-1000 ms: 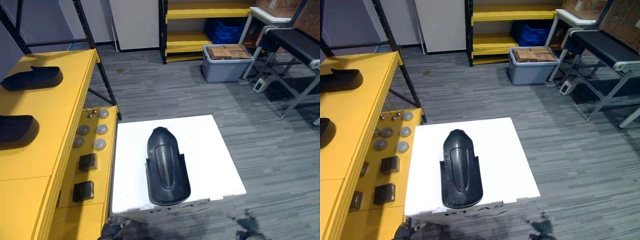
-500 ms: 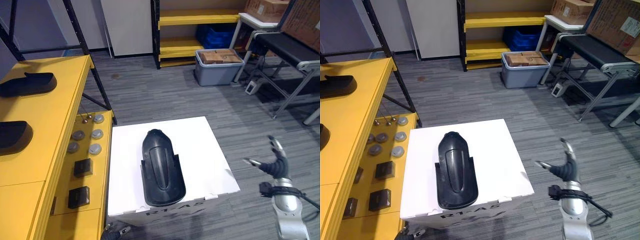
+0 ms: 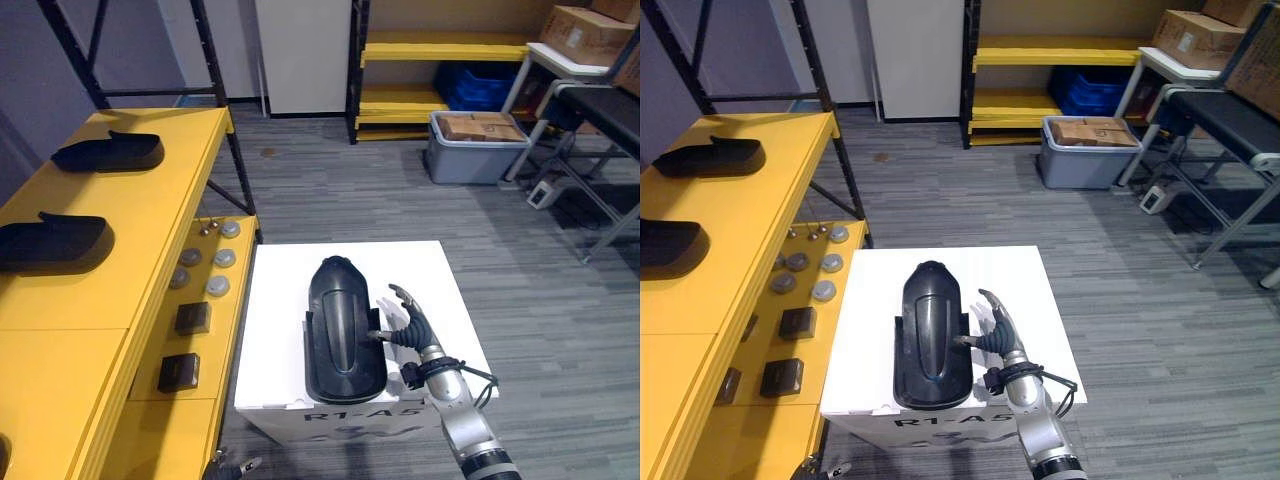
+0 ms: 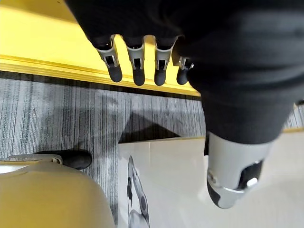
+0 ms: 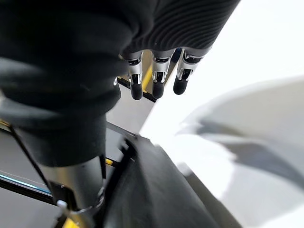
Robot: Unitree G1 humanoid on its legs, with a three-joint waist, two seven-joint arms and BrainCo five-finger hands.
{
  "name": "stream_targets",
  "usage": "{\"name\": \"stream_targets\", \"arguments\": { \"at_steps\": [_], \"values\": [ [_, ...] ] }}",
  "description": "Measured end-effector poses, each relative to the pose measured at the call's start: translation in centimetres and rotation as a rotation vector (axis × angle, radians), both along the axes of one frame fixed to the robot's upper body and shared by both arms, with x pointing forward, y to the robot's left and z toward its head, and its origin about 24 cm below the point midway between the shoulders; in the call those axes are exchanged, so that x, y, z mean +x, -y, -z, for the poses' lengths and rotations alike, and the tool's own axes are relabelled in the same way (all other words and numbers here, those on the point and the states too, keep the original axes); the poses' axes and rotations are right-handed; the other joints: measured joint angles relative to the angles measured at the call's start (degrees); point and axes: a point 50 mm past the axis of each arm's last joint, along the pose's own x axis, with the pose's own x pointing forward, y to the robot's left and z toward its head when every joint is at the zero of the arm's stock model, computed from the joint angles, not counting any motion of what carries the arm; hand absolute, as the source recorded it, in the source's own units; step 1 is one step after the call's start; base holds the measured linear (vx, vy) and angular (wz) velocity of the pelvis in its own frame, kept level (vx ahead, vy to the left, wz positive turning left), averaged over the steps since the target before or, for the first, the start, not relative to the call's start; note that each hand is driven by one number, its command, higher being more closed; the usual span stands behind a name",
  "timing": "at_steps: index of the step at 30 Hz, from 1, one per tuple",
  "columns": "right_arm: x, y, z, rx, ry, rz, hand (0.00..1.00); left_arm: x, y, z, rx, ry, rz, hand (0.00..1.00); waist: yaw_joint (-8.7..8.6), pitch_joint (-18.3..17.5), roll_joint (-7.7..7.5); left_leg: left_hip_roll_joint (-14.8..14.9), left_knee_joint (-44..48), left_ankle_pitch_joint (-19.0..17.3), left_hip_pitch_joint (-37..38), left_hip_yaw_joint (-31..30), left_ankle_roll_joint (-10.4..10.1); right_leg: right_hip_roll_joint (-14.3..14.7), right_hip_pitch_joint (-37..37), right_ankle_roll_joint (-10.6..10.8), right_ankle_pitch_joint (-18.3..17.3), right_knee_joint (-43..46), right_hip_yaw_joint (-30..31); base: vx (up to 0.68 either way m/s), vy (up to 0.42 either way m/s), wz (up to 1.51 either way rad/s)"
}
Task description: Walk over and take plastic housings, then place them on the shelf
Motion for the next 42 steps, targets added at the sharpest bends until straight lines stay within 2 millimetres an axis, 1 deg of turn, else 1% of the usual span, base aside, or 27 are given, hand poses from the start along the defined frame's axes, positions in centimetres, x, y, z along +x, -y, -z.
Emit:
{"name": "stream_targets", "arguments": {
  "at_steps": [4,8,10,11,13,15,17,19,21,24,29,35,38,42],
  "values": [
    [0.0,-0.1,0.9,-0.052,-0.031,0.031,0.00,0.0,-0.1,0.0,0.007,-0.001,-0.003,0.00,0.03,0.3,-0.13,-0.1,-1.0,0.8,-0.1,-1.1,0.0,0.0,-0.1,0.0,0.0,0.0,-1.1,-0.03,-0.004,0.14],
    [0.8,-0.5,0.8,-0.107,-0.020,0.046,0.00,0.0,-0.2,-0.1,0.023,0.001,-0.012,0.00,0.57,0.6,-0.21,-0.1,-1.5,1.0,0.0,-1.1,0.2,0.0,-0.2,-0.1,0.1,0.0,-1.1,0.00,0.000,0.00],
    [1.4,-0.8,0.9,-0.156,-0.023,0.045,0.00,0.0,-0.3,-0.1,0.030,0.001,-0.013,0.00,0.66,0.9,-0.49,-0.1,-1.6,1.1,0.0,-1.1,0.4,0.0,-0.3,-0.1,0.1,0.0,-1.1,0.00,0.000,0.00],
    [1.6,-0.9,0.9,-0.177,-0.025,0.046,1.00,0.0,-0.4,-0.1,0.034,0.000,-0.015,0.00,0.75,1.0,-0.60,-0.1,-1.8,1.2,0.1,-1.1,0.5,0.0,-0.3,-0.1,0.1,-0.1,-1.2,0.00,0.000,0.00],
    [2.1,-0.9,0.8,-0.245,-0.020,0.053,1.00,0.1,-0.4,-0.1,0.041,0.002,-0.018,0.00,1.13,1.1,-0.76,-0.2,-2.4,1.5,0.2,-1.0,0.6,0.0,-0.3,-0.1,0.4,-0.6,-1.2,0.00,0.000,0.00],
    [2.7,-0.9,0.5,-0.289,-0.014,0.064,1.00,0.1,-0.5,-0.1,0.043,-0.001,-0.018,0.00,1.13,1.1,-0.92,-0.3,-2.6,1.6,0.3,-1.1,0.7,0.0,-0.2,-0.1,0.4,-0.8,-1.3,0.00,0.000,0.00],
    [3.3,-0.6,0.1,-0.292,-0.011,0.085,1.00,0.1,-0.5,-0.1,0.045,-0.003,-0.018,0.00,1.12,1.2,-1.06,-0.4,-2.7,1.6,0.3,-1.0,0.7,0.0,-0.2,-0.1,0.4,-0.8,-1.3,0.00,0.000,0.00],
    [3.7,0.0,-0.2,-0.292,-0.007,0.106,1.00,0.2,-0.7,-0.2,0.049,-0.003,-0.018,0.00,1.18,1.4,-1.52,-0.4,-2.8,1.6,0.4,-1.1,0.7,0.0,0.0,-0.1,0.4,-1.0,-1.4,0.00,0.000,0.02],
    [4.0,0.1,-0.3,-0.291,-0.008,0.114,1.00,0.1,-0.8,-0.2,0.054,-0.005,-0.018,0.00,1.20,1.7,-1.87,-0.4,-3.0,1.6,0.7,-1.2,0.7,0.0,0.6,-0.1,0.5,-1.5,-1.4,0.00,-0.006,0.04],
    [4.1,0.2,-0.4,-0.290,-0.010,0.113,1.00,0.1,-0.9,-0.2,0.055,-0.006,-0.016,0.00,1.30,1.8,-2.01,-0.4,-3.6,1.6,1.2,-1.2,0.7,0.1,1.1,-0.1,0.5,-2.1,-1.5,0.00,0.000,0.00],
    [4.0,0.1,-0.6,-0.257,-0.014,0.099,1.00,0.2,-0.9,-0.2,0.056,-0.005,-0.015,0.00,1.27,1.9,-2.12,-0.5,-3.6,1.6,1.3,-1.0,0.7,0.0,1.4,-0.1,0.5,-2.6,-1.5,0.00,0.000,0.00],
    [3.1,0.4,-0.5,-0.208,-0.012,0.120,1.00,0.5,-0.8,-0.4,0.056,0.012,-0.011,0.00,1.34,1.9,-2.13,-0.5,-3.6,1.5,1.7,-1.0,0.5,-0.1,1.8,-0.1,0.5,-2.6,-1.3,-0.01,-0.002,-0.01],
    [2.4,0.6,-1.0,-0.180,0.021,0.133,1.00,0.8,-0.7,-0.6,0.056,0.032,-0.012,0.00,1.37,1.9,-2.10,-0.5,-3.3,1.4,1.7,-1.0,0.4,-0.1,1.8,-0.1,0.5,-2.4,-1.2,-0.04,-0.008,-0.01],
    [1.9,0.9,-2.6,-0.145,0.108,0.169,1.00,2.0,-0.3,-1.6,0.065,0.121,-0.020,0.00,1.39,2.0,-1.93,-0.5,-2.7,1.3,1.7,-1.0,0.3,-0.3,1.6,0.3,0.1,-1.3,-1.1,-0.06,-0.009,0.00]
  ]
}}
